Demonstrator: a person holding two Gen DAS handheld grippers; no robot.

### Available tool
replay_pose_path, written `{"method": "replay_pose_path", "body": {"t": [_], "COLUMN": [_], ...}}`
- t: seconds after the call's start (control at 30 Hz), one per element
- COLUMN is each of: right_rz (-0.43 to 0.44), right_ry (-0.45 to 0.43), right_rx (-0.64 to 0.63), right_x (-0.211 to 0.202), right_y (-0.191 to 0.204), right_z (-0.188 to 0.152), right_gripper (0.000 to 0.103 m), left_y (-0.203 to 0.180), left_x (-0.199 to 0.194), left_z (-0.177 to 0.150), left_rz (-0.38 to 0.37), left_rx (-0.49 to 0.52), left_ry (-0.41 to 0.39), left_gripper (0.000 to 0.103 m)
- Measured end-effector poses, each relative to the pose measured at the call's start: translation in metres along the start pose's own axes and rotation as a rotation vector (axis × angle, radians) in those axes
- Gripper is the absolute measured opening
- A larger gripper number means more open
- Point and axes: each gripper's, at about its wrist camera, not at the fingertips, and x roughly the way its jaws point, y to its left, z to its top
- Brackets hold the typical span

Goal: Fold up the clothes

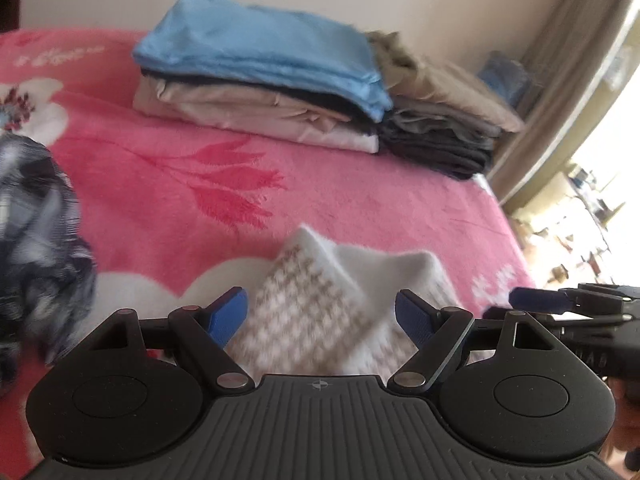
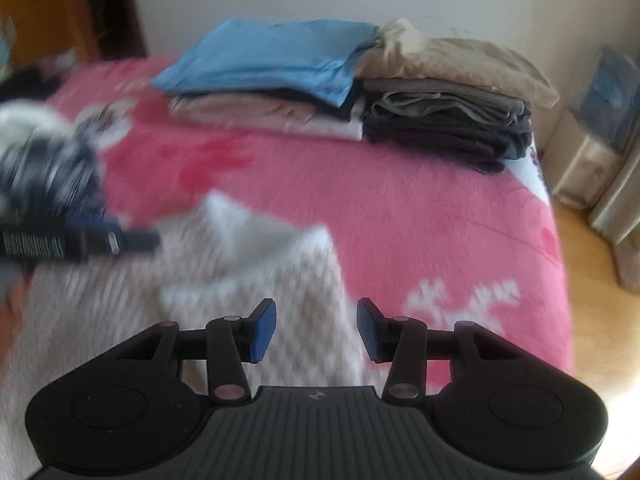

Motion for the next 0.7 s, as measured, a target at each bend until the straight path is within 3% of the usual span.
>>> {"method": "replay_pose_path", "body": {"t": [0.2, 0.27, 0.33, 0.37, 0.4, 0.43, 0.5, 0.57, 0.7], "right_rz": [0.086, 0.142, 0.183, 0.177, 0.175, 0.181, 0.19, 0.192, 0.213], "right_ry": [0.035, 0.07, 0.105, 0.107, 0.103, 0.088, 0.055, 0.026, -0.024], "right_rx": [0.248, 0.321, 0.375, 0.371, 0.366, 0.354, 0.306, 0.26, 0.19], "right_x": [0.062, 0.076, 0.087, 0.09, 0.091, 0.088, 0.081, 0.07, 0.032], "right_y": [-0.037, -0.045, -0.051, -0.05, -0.049, -0.047, -0.04, -0.035, -0.033], "right_z": [0.025, 0.025, 0.023, 0.023, 0.023, 0.022, 0.022, 0.022, 0.018], "right_gripper": [0.05, 0.051, 0.051, 0.049, 0.045, 0.041, 0.019, 0.014, 0.013], "left_y": [0.006, 0.006, 0.007, 0.007, 0.008, 0.008, 0.008, 0.002, -0.013], "left_x": [0.039, 0.047, 0.052, 0.054, 0.054, 0.052, 0.043, 0.026, -0.027], "left_z": [0.012, 0.015, 0.015, 0.015, 0.015, 0.015, 0.015, 0.013, 0.005], "left_rz": [0.028, 0.043, 0.062, 0.071, 0.072, 0.068, 0.056, 0.048, 0.003], "left_rx": [-0.115, -0.119, -0.119, -0.119, -0.122, -0.126, -0.121, -0.067, 0.068], "left_ry": [0.028, 0.025, 0.026, 0.027, 0.026, 0.022, 0.004, -0.039, -0.112], "left_gripper": [0.067, 0.059, 0.045, 0.039, 0.024, 0.014, 0.008, 0.007, 0.006]}}
